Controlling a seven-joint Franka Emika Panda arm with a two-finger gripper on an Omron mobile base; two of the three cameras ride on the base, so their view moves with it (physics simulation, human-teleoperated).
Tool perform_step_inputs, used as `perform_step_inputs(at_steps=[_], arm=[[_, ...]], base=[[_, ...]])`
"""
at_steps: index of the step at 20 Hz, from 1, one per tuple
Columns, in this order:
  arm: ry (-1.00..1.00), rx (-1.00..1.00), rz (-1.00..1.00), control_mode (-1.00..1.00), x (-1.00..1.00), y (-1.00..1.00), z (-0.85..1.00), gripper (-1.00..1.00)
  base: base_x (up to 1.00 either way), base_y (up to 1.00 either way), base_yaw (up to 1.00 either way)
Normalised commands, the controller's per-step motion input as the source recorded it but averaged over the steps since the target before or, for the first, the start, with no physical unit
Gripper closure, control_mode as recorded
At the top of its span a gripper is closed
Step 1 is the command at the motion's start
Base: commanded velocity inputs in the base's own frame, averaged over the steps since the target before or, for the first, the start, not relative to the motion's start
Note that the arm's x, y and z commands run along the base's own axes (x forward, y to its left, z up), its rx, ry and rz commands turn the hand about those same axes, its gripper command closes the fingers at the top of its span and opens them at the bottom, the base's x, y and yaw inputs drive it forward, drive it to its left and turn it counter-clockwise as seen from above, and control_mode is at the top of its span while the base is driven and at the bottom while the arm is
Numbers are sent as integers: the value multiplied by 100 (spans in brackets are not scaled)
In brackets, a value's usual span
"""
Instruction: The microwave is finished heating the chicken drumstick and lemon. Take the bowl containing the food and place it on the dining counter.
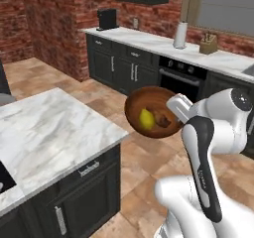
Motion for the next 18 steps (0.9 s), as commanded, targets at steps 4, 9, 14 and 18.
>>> perform_step_inputs(at_steps=[4,9,14,18], arm=[[0,0,0,100,0,0,0,100],[0,0,0,100,0,0,0,100],[0,0,-1,-100,8,4,-3,100],[27,-3,-12,-100,87,42,-17,100]], base=[[95,-14,54],[28,0,43],[0,0,3],[0,0,0]])
